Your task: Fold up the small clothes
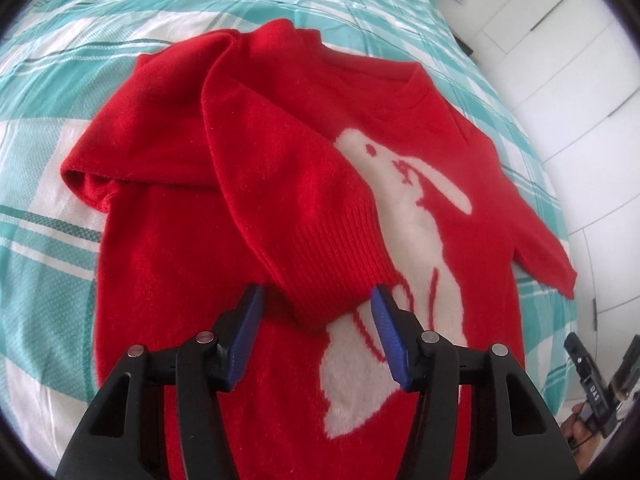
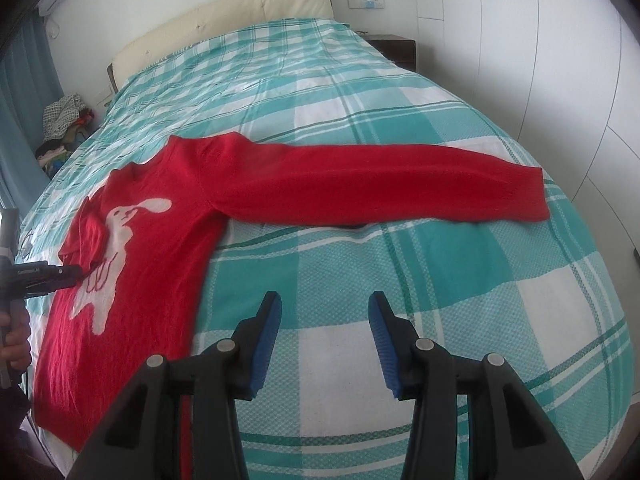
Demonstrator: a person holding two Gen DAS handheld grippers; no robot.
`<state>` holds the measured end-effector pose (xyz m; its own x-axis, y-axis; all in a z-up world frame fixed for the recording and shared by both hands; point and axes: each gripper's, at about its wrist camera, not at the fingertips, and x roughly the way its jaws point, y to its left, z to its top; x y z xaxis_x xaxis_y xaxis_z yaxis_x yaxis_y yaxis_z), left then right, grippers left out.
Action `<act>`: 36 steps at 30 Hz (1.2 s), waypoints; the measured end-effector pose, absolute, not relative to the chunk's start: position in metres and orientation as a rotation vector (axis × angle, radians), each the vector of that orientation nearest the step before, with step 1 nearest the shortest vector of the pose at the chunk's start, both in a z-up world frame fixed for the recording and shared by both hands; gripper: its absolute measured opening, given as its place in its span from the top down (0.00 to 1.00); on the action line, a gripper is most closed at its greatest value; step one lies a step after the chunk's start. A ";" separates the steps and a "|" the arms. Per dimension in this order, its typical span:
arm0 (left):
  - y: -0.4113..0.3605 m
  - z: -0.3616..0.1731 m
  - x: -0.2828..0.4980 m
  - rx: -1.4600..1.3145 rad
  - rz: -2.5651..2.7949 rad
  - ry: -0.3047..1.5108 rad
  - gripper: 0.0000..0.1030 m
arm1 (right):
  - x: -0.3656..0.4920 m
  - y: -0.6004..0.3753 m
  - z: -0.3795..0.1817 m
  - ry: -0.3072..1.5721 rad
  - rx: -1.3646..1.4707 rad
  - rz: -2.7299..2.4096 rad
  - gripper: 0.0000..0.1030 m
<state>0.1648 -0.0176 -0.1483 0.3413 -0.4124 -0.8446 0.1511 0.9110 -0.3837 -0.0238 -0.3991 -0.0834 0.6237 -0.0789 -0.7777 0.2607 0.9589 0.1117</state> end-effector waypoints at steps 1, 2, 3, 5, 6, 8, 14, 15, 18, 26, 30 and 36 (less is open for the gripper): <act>-0.018 -0.150 0.167 -0.270 -0.364 1.155 0.67 | -0.022 -0.398 -0.083 0.876 0.220 -0.189 0.56; -0.017 -0.153 0.169 -0.270 -0.351 1.162 0.95 | -0.021 -0.396 -0.083 0.875 0.218 -0.183 0.56; -0.015 -0.155 0.172 -0.290 -0.351 1.174 0.95 | -0.020 -0.394 -0.083 0.876 0.217 -0.181 0.56; 0.001 -0.148 0.172 -0.323 -0.352 1.173 0.95 | -0.021 -0.391 -0.083 0.876 0.214 -0.176 0.56; 0.011 -0.140 0.170 -0.318 -0.352 1.164 0.95 | -0.021 -0.389 -0.082 0.876 0.211 -0.173 0.56; 0.040 -0.118 0.165 -0.303 -0.347 1.138 0.95 | -0.023 -0.385 -0.078 0.867 0.193 -0.165 0.56; 0.159 -0.062 0.164 -0.127 -0.159 1.071 0.95 | -0.028 -0.371 -0.072 0.863 0.153 -0.140 0.56; 0.178 -0.060 0.171 -0.099 -0.106 1.066 0.95 | -0.027 -0.368 -0.072 0.864 0.148 -0.134 0.56; 0.234 -0.074 0.191 -0.097 0.015 1.084 0.94 | -0.022 -0.361 -0.074 0.868 0.138 -0.123 0.56; 0.308 -0.141 0.209 -0.359 0.046 1.143 0.67 | -0.018 -0.342 -0.078 0.897 0.098 -0.103 0.56; 0.320 -0.140 0.192 -0.479 0.019 1.081 0.39 | -0.021 -0.340 -0.077 0.902 0.070 -0.112 0.56; 0.297 -0.155 0.197 -0.486 0.004 1.096 0.57 | -0.010 -0.338 -0.084 0.922 0.087 -0.091 0.56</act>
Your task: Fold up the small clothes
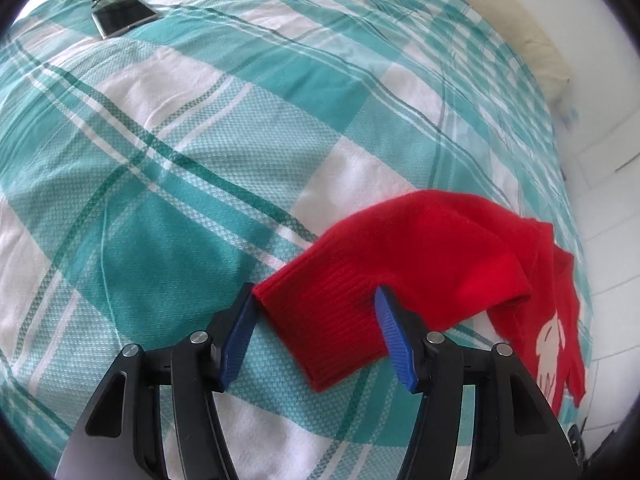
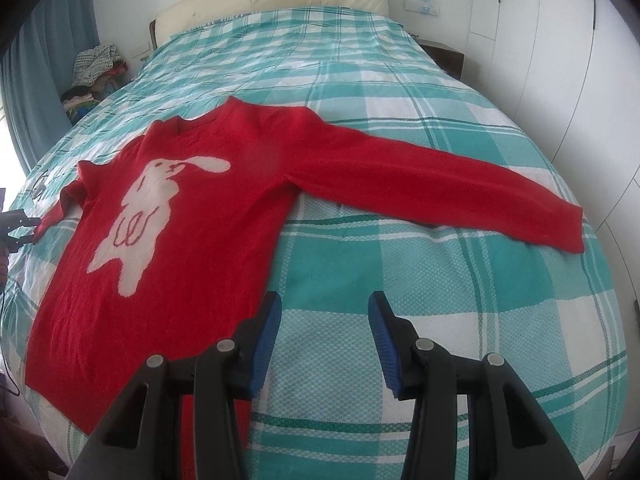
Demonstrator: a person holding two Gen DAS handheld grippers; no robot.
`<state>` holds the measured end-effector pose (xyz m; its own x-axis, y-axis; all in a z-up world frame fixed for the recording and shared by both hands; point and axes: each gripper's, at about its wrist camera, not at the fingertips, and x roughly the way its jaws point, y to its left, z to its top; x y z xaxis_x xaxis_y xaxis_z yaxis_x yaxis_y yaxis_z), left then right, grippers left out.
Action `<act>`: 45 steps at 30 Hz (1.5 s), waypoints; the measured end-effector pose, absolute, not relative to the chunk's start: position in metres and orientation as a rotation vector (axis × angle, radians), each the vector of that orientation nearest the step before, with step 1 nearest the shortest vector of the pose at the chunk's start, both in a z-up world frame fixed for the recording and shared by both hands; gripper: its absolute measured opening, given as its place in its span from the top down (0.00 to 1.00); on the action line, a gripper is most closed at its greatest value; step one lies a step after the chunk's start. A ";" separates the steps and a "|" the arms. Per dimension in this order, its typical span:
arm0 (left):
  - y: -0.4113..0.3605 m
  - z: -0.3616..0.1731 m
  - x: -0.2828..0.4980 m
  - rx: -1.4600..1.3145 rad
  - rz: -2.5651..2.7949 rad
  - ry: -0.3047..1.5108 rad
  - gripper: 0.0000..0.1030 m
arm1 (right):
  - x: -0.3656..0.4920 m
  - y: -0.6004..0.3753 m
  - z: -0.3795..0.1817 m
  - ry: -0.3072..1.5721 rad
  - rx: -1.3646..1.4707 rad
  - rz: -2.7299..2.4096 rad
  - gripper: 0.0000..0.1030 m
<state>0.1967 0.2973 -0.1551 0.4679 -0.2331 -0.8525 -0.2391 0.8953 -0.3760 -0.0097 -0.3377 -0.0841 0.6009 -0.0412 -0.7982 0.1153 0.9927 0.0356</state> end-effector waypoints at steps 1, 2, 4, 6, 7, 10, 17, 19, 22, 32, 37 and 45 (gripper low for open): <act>0.291 -0.155 0.199 -0.470 0.014 1.100 0.72 | -0.008 -0.336 -0.083 0.916 0.080 -0.086 0.56; 0.286 -0.155 0.202 -0.433 0.031 1.118 0.93 | -0.007 -0.334 -0.081 0.911 0.072 -0.082 0.56; 0.282 -0.144 0.203 -0.347 0.071 1.125 0.93 | -0.007 -0.331 -0.078 0.903 0.060 -0.078 0.56; 0.292 -0.128 0.202 -0.249 0.154 1.111 0.94 | -0.010 -0.331 -0.075 0.894 0.049 -0.084 0.56; 0.301 -0.120 0.201 -0.203 0.198 1.102 0.94 | -0.012 -0.332 -0.073 0.890 0.044 -0.091 0.56; 0.326 -0.105 0.200 -0.070 0.312 1.097 0.94 | -0.017 -0.336 -0.072 0.886 0.046 -0.109 0.56; 0.342 -0.136 0.199 0.007 0.377 1.219 0.94 | -0.013 -0.340 -0.079 0.892 0.090 -0.113 0.56; 0.342 -0.148 0.200 0.007 0.393 1.234 0.94 | -0.013 -0.339 -0.079 0.890 0.087 -0.114 0.56; 0.344 -0.156 0.202 0.003 0.403 1.238 0.94 | -0.013 -0.338 -0.080 0.896 0.077 -0.113 0.56; 0.344 -0.163 0.201 0.012 0.408 1.221 0.94 | -0.021 -0.350 -0.086 0.904 0.100 -0.148 0.56; 0.340 -0.153 0.189 -0.013 0.378 1.171 0.77 | -0.024 -0.354 -0.088 0.907 0.105 -0.153 0.56; 0.292 -0.112 0.137 -0.059 0.272 1.055 0.39 | -0.027 -0.362 -0.085 0.887 0.126 -0.195 0.33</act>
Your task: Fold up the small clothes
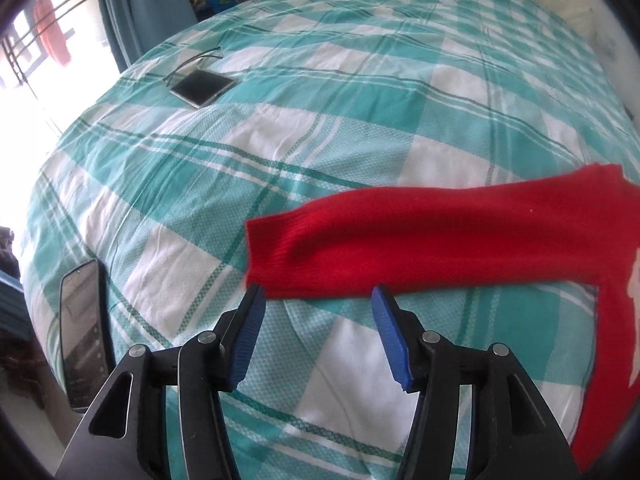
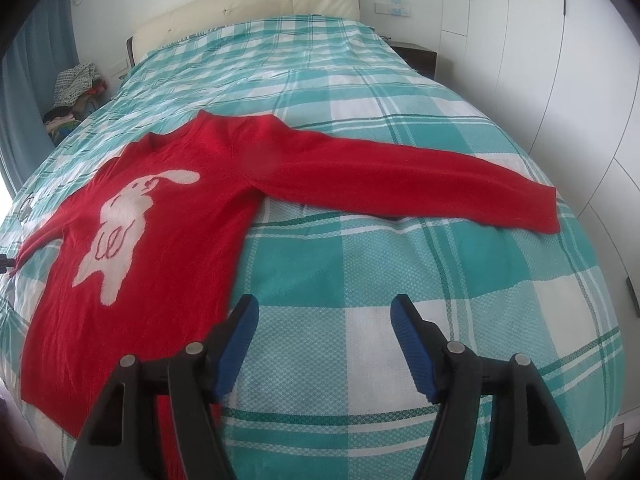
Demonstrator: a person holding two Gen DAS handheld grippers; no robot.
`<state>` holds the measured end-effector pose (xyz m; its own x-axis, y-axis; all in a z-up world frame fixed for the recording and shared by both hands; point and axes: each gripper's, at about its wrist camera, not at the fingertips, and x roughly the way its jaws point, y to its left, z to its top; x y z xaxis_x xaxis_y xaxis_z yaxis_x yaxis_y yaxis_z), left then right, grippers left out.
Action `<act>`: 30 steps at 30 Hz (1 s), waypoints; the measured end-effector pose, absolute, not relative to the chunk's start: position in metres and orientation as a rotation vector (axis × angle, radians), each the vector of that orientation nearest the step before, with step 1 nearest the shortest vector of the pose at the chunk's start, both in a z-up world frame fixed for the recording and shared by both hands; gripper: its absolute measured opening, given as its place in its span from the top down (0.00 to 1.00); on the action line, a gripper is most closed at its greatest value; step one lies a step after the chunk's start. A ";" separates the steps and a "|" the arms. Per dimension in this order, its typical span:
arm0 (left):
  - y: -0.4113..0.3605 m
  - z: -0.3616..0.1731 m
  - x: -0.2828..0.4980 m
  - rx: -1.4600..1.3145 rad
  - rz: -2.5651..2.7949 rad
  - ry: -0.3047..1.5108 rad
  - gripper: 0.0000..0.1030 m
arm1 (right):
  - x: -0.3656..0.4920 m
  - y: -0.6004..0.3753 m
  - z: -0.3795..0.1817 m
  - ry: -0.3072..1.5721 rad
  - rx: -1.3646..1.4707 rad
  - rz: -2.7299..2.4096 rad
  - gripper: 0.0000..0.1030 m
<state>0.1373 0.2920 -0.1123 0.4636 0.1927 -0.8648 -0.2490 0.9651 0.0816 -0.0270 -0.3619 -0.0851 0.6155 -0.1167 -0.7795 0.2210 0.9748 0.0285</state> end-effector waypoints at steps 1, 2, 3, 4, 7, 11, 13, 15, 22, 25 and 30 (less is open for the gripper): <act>0.278 -0.108 0.130 -0.059 0.242 1.037 0.37 | -0.026 -0.362 -0.085 0.886 0.124 -0.199 0.33; 0.264 -0.104 0.122 -0.058 0.208 1.021 0.32 | -0.024 -0.362 -0.085 0.884 0.123 -0.203 0.33; 0.249 -0.102 0.115 -0.059 0.172 1.009 0.30 | -0.023 -0.362 -0.084 0.879 0.121 -0.205 0.33; 0.233 -0.100 0.108 -0.059 0.131 1.001 0.30 | -0.022 -0.362 -0.084 0.873 0.120 -0.207 0.33; 0.186 -0.101 0.091 -0.058 0.021 0.979 0.28 | -0.019 -0.360 -0.085 0.857 0.112 -0.207 0.33; 0.137 -0.109 0.087 -0.037 -0.027 0.923 0.20 | -0.017 -0.361 -0.093 0.835 0.100 -0.215 0.32; 0.123 -0.118 0.093 -0.053 -0.039 0.914 0.20 | -0.017 -0.365 -0.096 0.818 0.092 -0.225 0.32; 0.115 -0.128 0.097 -0.051 -0.031 0.901 0.20 | -0.017 -0.371 -0.097 0.798 0.086 -0.239 0.32; 0.114 -0.164 0.088 0.003 0.000 0.887 0.18 | -0.024 -0.393 -0.109 0.711 0.067 -0.273 0.27; 0.114 -0.166 0.083 0.004 0.015 0.859 0.10 | -0.027 -0.399 -0.127 0.719 0.063 -0.276 0.27; 0.111 -0.173 0.084 0.020 0.040 0.852 0.05 | -0.034 -0.403 -0.138 0.690 0.088 -0.278 0.27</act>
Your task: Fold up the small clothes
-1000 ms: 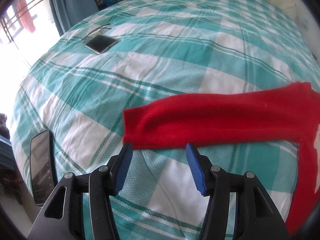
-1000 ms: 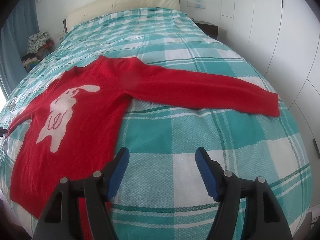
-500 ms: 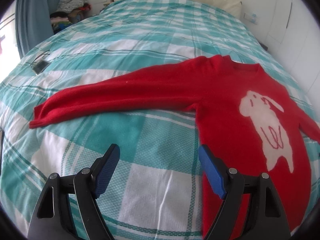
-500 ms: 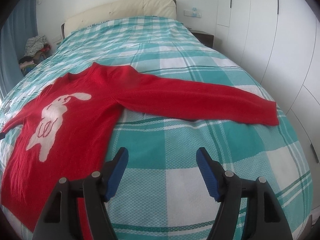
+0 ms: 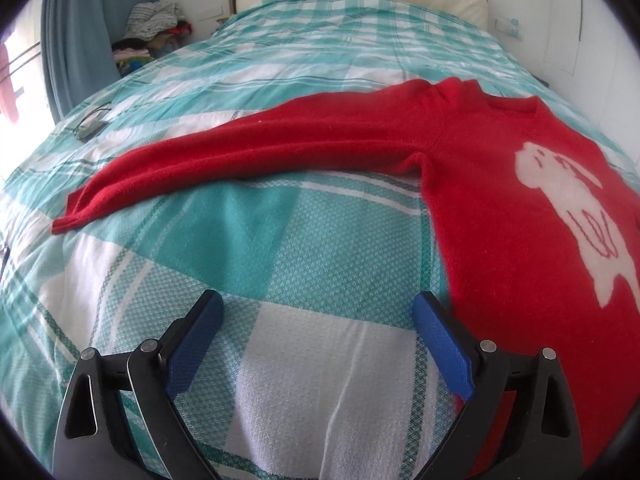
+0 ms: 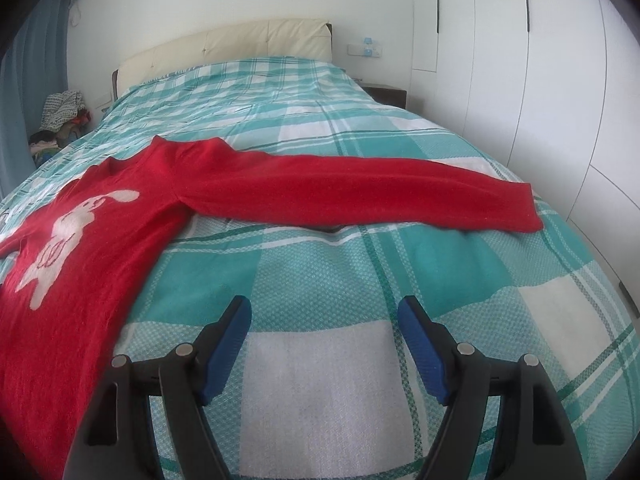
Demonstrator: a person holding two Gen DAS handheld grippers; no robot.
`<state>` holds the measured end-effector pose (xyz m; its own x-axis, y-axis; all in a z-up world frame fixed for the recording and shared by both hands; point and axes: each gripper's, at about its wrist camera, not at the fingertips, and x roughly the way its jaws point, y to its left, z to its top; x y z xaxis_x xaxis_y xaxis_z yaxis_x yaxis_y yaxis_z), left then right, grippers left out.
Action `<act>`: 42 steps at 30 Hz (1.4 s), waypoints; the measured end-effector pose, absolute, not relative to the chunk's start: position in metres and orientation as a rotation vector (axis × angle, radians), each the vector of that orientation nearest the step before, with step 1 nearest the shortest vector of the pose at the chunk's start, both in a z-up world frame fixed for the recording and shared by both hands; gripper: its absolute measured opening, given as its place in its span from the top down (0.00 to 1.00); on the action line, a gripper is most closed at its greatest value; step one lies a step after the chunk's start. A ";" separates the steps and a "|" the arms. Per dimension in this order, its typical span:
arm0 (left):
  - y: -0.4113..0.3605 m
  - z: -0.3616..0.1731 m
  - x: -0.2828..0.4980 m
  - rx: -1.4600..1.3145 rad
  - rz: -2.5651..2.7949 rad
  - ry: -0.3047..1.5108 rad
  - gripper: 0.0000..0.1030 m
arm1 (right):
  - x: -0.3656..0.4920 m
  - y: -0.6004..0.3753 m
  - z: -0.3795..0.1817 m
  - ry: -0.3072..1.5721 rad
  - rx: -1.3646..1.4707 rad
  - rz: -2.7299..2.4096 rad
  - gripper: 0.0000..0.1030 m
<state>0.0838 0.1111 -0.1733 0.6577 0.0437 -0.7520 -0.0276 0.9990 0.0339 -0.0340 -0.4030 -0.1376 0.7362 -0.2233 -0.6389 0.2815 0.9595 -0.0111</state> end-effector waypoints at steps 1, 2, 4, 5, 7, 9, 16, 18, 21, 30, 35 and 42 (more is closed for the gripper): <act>0.111 -0.175 0.085 0.025 0.043 0.855 0.05 | -0.033 -0.402 -0.139 0.694 0.085 -0.270 0.27; 0.110 -0.176 0.086 0.030 0.046 0.859 0.04 | -0.032 -0.401 -0.141 0.699 0.082 -0.264 0.27; 0.107 -0.178 0.089 0.042 0.056 0.863 0.02 | -0.032 -0.400 -0.141 0.702 0.080 -0.255 0.27; 0.106 -0.180 0.091 0.049 0.063 0.867 0.00 | -0.032 -0.400 -0.142 0.702 0.085 -0.251 0.26; 0.102 -0.183 0.096 0.072 0.078 0.874 0.00 | -0.033 -0.403 -0.142 0.699 0.107 -0.236 0.24; 0.100 -0.184 0.098 0.085 0.088 0.876 0.00 | -0.035 -0.407 -0.143 0.696 0.135 -0.224 0.22; 0.106 -0.182 0.093 0.064 0.080 0.870 0.00 | -0.033 -0.404 -0.144 0.704 0.130 -0.238 0.19; 0.107 -0.181 0.093 0.059 0.077 0.871 0.00 | -0.032 -0.402 -0.144 0.708 0.117 -0.244 0.18; 0.105 -0.181 0.093 0.069 0.077 0.873 0.00 | -0.033 -0.400 -0.144 0.705 0.100 -0.263 0.18; 0.108 -0.180 0.094 0.046 0.046 0.889 0.01 | -0.028 -0.393 -0.145 0.712 0.029 -0.323 0.18; 0.111 -0.179 0.093 0.026 0.029 0.890 0.01 | -0.023 -0.388 -0.148 0.738 -0.013 -0.357 0.16; 0.109 -0.179 0.093 0.032 0.031 0.891 0.01 | -0.022 -0.383 -0.150 0.754 -0.060 -0.400 0.13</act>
<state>0.0932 0.1089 -0.1793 0.6284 0.0402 -0.7769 -0.0136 0.9991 0.0407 -0.0219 -0.3831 -0.1501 0.6572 -0.3745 -0.6541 0.3322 0.9229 -0.1947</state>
